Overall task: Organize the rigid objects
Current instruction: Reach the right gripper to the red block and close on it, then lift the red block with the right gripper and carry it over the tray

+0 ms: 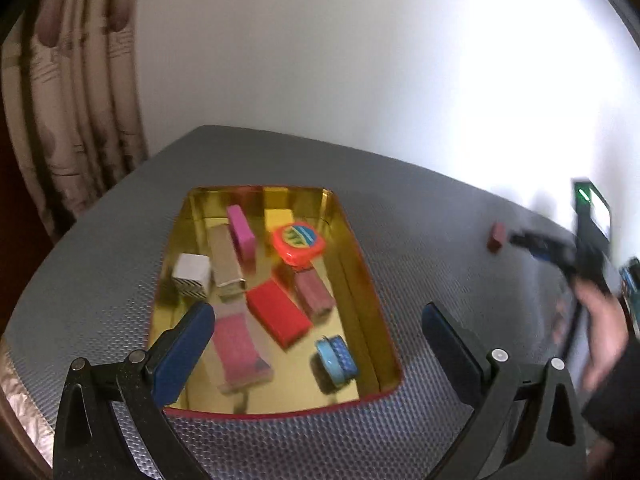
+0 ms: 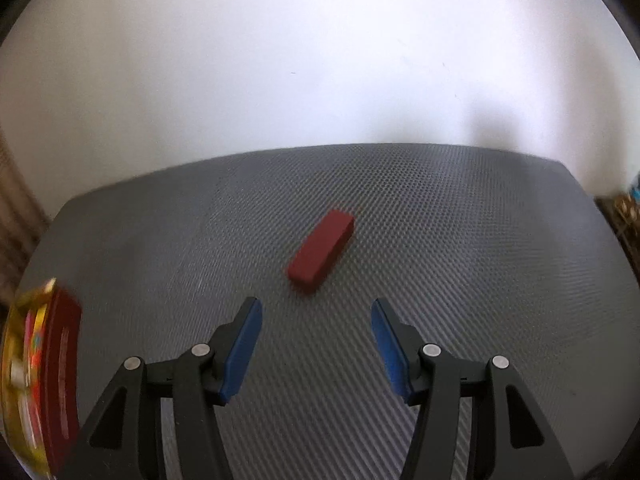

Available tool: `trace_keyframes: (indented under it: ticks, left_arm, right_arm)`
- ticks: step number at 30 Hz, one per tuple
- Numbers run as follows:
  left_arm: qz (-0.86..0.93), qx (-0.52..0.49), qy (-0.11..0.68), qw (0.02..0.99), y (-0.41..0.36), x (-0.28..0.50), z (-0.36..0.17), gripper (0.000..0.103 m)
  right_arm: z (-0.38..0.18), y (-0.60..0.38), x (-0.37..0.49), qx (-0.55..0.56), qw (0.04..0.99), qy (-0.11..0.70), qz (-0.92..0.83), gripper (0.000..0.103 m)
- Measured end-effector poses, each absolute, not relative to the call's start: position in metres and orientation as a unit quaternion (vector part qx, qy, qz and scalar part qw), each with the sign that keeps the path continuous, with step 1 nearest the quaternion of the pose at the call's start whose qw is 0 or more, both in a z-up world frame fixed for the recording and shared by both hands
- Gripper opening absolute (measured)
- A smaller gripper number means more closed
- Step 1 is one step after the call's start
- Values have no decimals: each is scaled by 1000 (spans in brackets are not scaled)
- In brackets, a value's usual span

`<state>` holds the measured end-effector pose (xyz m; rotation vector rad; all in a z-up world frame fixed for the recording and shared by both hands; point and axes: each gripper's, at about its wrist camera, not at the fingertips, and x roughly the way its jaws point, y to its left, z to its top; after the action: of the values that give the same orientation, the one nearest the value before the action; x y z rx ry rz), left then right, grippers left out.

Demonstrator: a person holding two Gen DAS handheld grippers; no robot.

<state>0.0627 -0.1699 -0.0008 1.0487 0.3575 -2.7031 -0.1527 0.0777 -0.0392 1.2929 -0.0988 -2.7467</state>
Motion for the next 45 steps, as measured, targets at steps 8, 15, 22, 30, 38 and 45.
trace_keyframes:
  ticks: [8, 15, 22, 30, 38, 45]
  left_arm:
    - [-915, 374, 130, 78, -165, 57, -12, 102]
    - [-912, 377, 144, 69, -168, 54, -12, 102]
    - [-916, 373, 134, 70, -158, 57, -9, 102]
    - [-925, 351, 103, 100, -145, 67, 4, 102]
    - [-928, 353, 68, 98, -127, 75, 10, 102]
    - [-933, 336, 65, 107, -130, 84, 18, 102]
  right_arm:
    - [-80, 81, -218, 482, -12, -108, -869, 59]
    - [-84, 74, -221, 462, 36, -50, -885, 23]
    - [-74, 89, -194, 451, 62, -18, -890, 22]
    - [-40, 100, -143, 406, 67, 38, -911, 22]
    - [-14, 97, -113, 375, 47, 63, -924, 22]
    - [5, 85, -100, 348, 64, 72, -932, 22]
